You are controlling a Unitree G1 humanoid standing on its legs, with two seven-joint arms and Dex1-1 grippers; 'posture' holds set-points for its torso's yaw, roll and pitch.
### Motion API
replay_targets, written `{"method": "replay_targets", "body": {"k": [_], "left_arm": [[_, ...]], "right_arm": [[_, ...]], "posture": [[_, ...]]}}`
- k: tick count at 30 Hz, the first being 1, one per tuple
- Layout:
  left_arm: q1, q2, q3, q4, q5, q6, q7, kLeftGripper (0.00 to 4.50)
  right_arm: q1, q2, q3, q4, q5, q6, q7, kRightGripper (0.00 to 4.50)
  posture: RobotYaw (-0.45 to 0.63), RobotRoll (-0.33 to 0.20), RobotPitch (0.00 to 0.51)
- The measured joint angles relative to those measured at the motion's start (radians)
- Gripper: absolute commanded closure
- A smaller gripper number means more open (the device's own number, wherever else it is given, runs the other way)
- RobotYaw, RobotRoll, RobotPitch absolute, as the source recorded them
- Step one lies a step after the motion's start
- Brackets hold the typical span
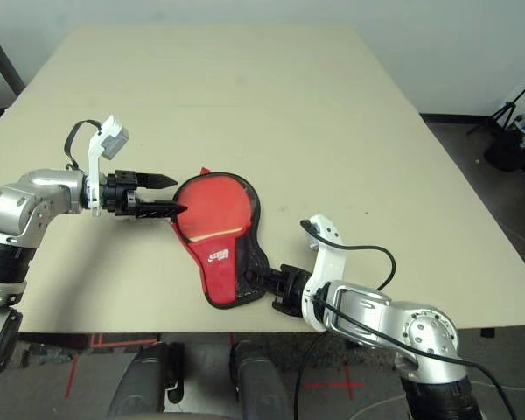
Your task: Store the ping-pong paddle in its case and zip it.
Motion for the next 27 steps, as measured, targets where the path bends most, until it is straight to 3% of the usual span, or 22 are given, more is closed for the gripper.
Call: {"method": "replay_targets", "body": {"k": [9, 25, 27], "left_arm": [[0.000, 0.001, -0.001, 0.007, 0.001, -0.005, -0.011, 0.00], [-0.004, -0.003, -0.006, 0.031, 0.004, -0.020, -0.018, 0.00], [-0.004, -0.003, -0.006, 0.031, 0.004, -0.021, -0.019, 0.00]], "right_arm": [[0.104, -0.077, 0.060, -0.115, 0.002, -0.169, -0.008, 4.49], [0.126, -0.167, 0.118, -0.148, 0.002, -0.257, 0.006, 4.49], [0.121, -0.179, 0.123, -0.148, 0.002, -0.259, 0.009, 3.75]], "posture": [[-0.09, 0.000, 0.156], [-0.10, 0.000, 0.154], [-0.09, 0.000, 0.146]]}}
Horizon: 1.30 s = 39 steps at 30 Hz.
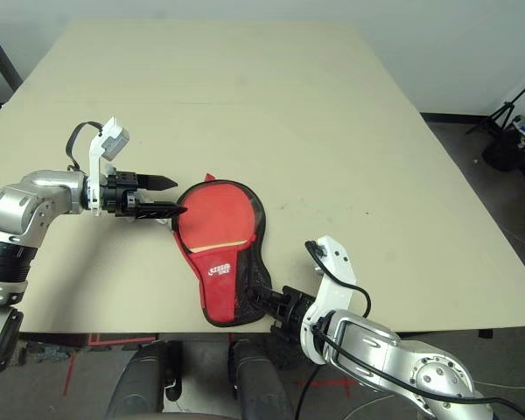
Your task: Store the ping-pong paddle in its case and zip it.
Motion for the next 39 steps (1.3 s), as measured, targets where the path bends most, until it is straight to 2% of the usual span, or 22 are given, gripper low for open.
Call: {"method": "replay_targets", "body": {"k": [2, 5, 10, 12, 14, 16, 19, 21, 25, 30, 39], "left_arm": [[0.000, 0.000, 0.000, 0.000, 0.000, -0.001, -0.001, 0.00], [0.000, 0.000, 0.000, 0.000, 0.000, -0.003, -0.002, 0.00], [0.000, 0.001, 0.000, 0.001, 0.001, -0.010, -0.002, 0.00], [0.000, 0.002, 0.000, 0.004, 0.001, -0.012, -0.003, 0.00], [-0.002, 0.004, 0.001, 0.012, 0.002, -0.019, -0.004, 0.00], [-0.008, 0.002, 0.001, 0.020, 0.003, -0.023, -0.005, 0.00], [-0.026, -0.007, 0.001, 0.041, 0.014, -0.034, -0.005, 0.00], [-0.037, -0.014, 0.000, 0.053, 0.023, -0.048, -0.006, 0.00], [-0.041, -0.016, -0.001, 0.061, 0.037, -0.067, -0.011, 0.00], [-0.045, 0.003, -0.001, 0.069, 0.046, -0.080, -0.013, 0.00], [-0.063, 0.166, 0.001, 0.107, 0.120, -0.160, -0.060, 0.00]], "right_arm": [[-0.002, -0.035, 0.001, 0.000, 0.000, 0.007, 0.006, 3.26], [-0.006, -0.098, -0.005, 0.001, 0.001, 0.023, 0.037, 2.20], [0.004, -0.309, -0.116, 0.029, 0.004, 0.101, 0.200, 0.65], [-0.026, -0.376, -0.149, 0.061, 0.005, 0.147, 0.285, 0.01], [-0.107, -0.427, -0.165, 0.103, 0.005, 0.189, 0.345, 0.01], [-0.240, -0.446, -0.167, 0.139, 0.005, 0.218, 0.377, 0.01], [-0.477, -0.390, -0.084, 0.181, -0.024, 0.273, 0.361, 0.01], [-0.611, -0.322, 0.009, 0.205, -0.157, 0.361, 0.394, 0.01], [-0.715, -0.212, 0.129, 0.245, -0.396, 0.478, 0.516, 0.01], [-0.783, -0.127, 0.198, 0.244, -0.620, 0.549, 0.684, 0.01], [-0.849, -0.053, 0.321, 0.234, -0.957, 0.563, 0.997, 0.01]], "posture": [[-0.10, 0.000, 0.144], [-0.10, 0.000, 0.139], [-0.11, 0.000, 0.138], [-0.11, 0.000, 0.137], [-0.11, 0.000, 0.135], [-0.12, 0.000, 0.134], [-0.11, 0.000, 0.134], [-0.11, 0.000, 0.133], [-0.09, 0.000, 0.136], [-0.06, 0.000, 0.140], [-0.03, 0.000, 0.144]]}}
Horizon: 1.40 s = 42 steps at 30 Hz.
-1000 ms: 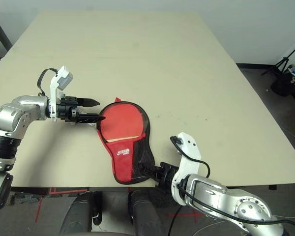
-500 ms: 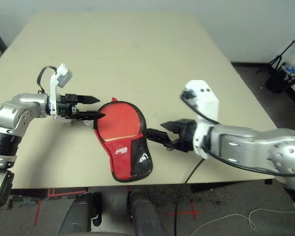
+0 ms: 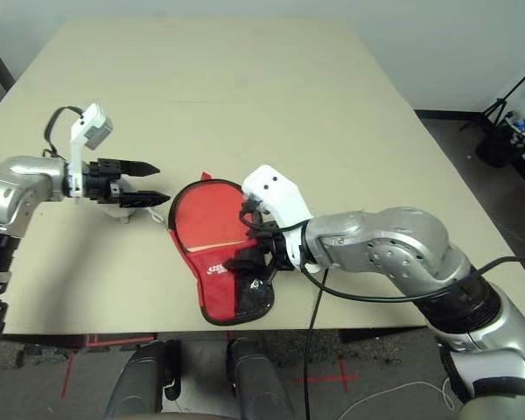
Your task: Store the ping-pong paddle in its case and zip it.
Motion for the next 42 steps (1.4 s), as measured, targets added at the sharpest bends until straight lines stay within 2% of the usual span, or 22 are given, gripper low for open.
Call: {"method": "replay_targets", "body": {"k": [3, 11, 23, 32, 42], "left_arm": [[-0.026, 0.049, 0.004, 0.055, 0.039, -0.042, -0.004, 0.00], [-0.030, 0.073, 0.014, 0.133, 0.077, -0.093, -0.003, 0.00], [-0.009, 0.064, 0.016, 0.144, 0.102, -0.111, -0.001, 0.00], [-0.026, 0.056, 0.017, 0.168, 0.106, -0.109, -0.002, 0.00], [-0.032, 0.086, -0.010, 0.265, 0.196, -0.131, -0.015, 0.00]], "right_arm": [[-0.002, 0.044, 0.034, 0.010, -0.099, -0.021, 0.081, 0.01], [-0.030, 0.167, 0.060, 0.075, -0.284, -0.060, 0.192, 0.01], [0.003, 0.190, 0.149, 0.135, -0.586, -0.195, 0.308, 0.01], [0.031, 0.188, 0.134, 0.134, -0.652, -0.205, 0.370, 0.01], [0.021, 0.216, 0.147, 0.176, -0.741, -0.246, 0.434, 0.01]], "posture": [[-0.03, 0.000, 0.144], [-0.01, 0.000, 0.143], [-0.02, 0.000, 0.142], [-0.02, 0.000, 0.146], [-0.01, 0.000, 0.140]]}}
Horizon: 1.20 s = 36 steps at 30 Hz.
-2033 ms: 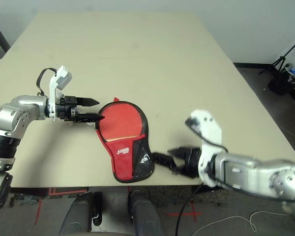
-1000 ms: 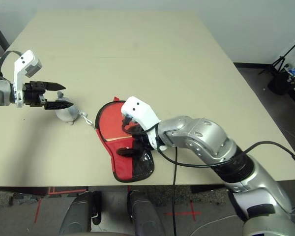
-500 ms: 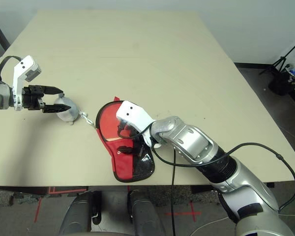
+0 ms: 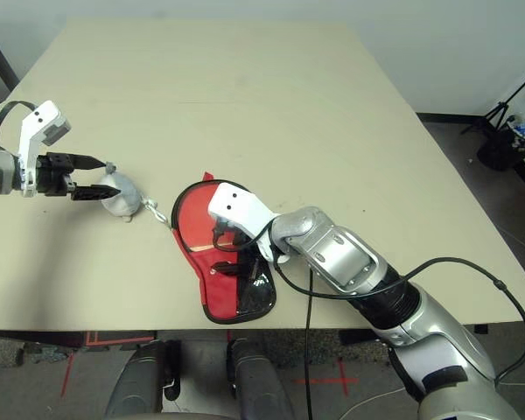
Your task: Store the ping-pong paddle in its case and zip it.
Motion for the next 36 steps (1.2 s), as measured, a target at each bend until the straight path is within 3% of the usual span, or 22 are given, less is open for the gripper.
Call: {"method": "replay_targets", "body": {"k": [7, 12, 18, 21, 27, 31, 36], "left_arm": [[0.007, -0.049, -0.018, 0.066, 0.033, -0.021, -0.001, 0.00], [0.004, -0.149, -0.017, 0.119, 0.027, 0.004, 0.014, 0.00], [-0.022, -0.215, -0.017, 0.190, 0.030, 0.017, 0.054, 0.00], [-0.039, -0.225, -0.016, 0.214, 0.031, 0.003, 0.063, 0.68], [-0.058, -0.229, 0.003, 0.221, 0.027, -0.018, 0.073, 2.62], [-0.070, -0.229, 0.009, 0.220, 0.025, -0.017, 0.065, 3.59], [-0.159, -0.251, 0.015, 0.282, 0.032, -0.071, 0.103, 3.91]], "right_arm": [[-0.006, 0.026, 0.000, 0.020, -0.040, -0.004, 0.026, 0.01], [-0.007, 0.041, -0.001, 0.031, -0.063, -0.007, 0.036, 0.01], [-0.007, 0.054, -0.003, 0.036, -0.075, -0.008, 0.044, 0.01], [-0.007, 0.056, -0.003, 0.036, -0.078, -0.008, 0.045, 0.00], [-0.007, 0.059, -0.004, 0.037, -0.083, -0.008, 0.045, 0.00], [-0.007, 0.062, -0.004, 0.042, -0.085, -0.008, 0.046, 0.00], [-0.005, 0.062, -0.005, 0.048, -0.094, -0.016, 0.051, 0.00]], "posture": [[-0.01, 0.000, 0.137], [-0.02, 0.000, 0.132], [-0.03, 0.000, 0.132], [-0.03, 0.000, 0.134], [-0.03, 0.000, 0.136], [-0.02, 0.000, 0.138], [-0.01, 0.000, 0.142]]}}
